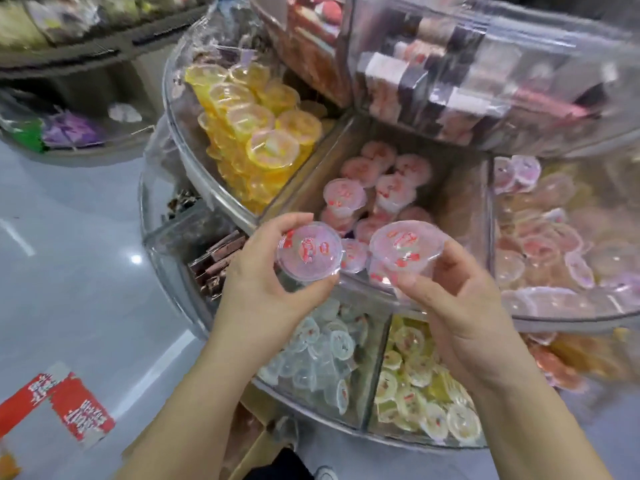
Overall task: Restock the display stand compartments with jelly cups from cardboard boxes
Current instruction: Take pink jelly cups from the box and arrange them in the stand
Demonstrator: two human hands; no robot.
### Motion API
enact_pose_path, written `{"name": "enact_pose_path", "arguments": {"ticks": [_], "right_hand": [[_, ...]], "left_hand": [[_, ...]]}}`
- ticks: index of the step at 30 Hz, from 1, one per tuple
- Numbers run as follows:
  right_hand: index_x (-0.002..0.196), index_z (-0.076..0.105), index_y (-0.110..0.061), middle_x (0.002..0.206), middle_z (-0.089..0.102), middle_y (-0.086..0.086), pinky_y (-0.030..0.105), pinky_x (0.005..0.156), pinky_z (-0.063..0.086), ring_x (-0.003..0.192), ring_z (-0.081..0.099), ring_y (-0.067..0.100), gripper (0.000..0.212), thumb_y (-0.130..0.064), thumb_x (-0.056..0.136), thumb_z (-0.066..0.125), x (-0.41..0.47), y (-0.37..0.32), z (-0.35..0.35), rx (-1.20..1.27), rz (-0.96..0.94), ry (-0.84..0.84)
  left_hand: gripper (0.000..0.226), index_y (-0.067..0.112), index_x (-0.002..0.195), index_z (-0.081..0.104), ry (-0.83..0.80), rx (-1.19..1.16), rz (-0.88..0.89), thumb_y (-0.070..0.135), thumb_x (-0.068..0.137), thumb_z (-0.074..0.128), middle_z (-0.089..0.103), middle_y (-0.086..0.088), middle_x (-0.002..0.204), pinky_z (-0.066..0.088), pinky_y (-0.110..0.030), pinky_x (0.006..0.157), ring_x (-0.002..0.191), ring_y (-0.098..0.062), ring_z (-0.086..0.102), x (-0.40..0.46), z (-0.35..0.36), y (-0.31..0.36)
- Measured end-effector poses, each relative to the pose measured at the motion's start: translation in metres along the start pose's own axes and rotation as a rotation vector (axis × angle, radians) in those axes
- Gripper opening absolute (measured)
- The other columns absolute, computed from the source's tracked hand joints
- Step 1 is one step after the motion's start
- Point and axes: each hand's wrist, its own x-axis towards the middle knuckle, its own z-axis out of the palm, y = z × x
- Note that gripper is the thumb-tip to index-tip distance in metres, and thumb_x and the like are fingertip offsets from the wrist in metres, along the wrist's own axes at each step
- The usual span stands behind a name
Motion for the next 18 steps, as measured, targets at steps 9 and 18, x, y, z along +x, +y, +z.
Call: {"name": "enact_pose_path", "arguments": {"ticks": [9, 18], "right_hand": [[0.119, 0.048, -0.021, 0.106, 0.056, -0.009, 0.003, 0.072, 0.042, 0.090, 0.056, 0.002, 0.055, -0.001, 0.073, 0.070, 0.060, 0.008, -0.018, -0.533, 0.031, 0.491], [0.129, 0.039, -0.020, 0.125, 0.053, 0.006, 0.025, 0.088, 0.041, 0.113, 0.052, 0.023, 0.058, 0.002, 0.077, 0.053, 0.100, 0.025, -0.028, -0.869, 0.093, 0.537]], "left_hand": [[0.061, 0.016, 0.117, 0.056, -0.266, 0.286, 0.261, 0.012, 0.062, 0.081, 0.054, 0.005, 0.112, 0.028, -0.001, 0.088, 0.103, -0.001, 0.046, 0.083, 0.032, -0.007], [0.055, 0.016, 0.119, 0.054, -0.413, 0.395, 0.381, 0.011, 0.067, 0.073, 0.052, -0.001, 0.113, 0.041, -0.030, 0.088, 0.107, -0.020, 0.051, 0.113, 0.072, 0.000]]}}
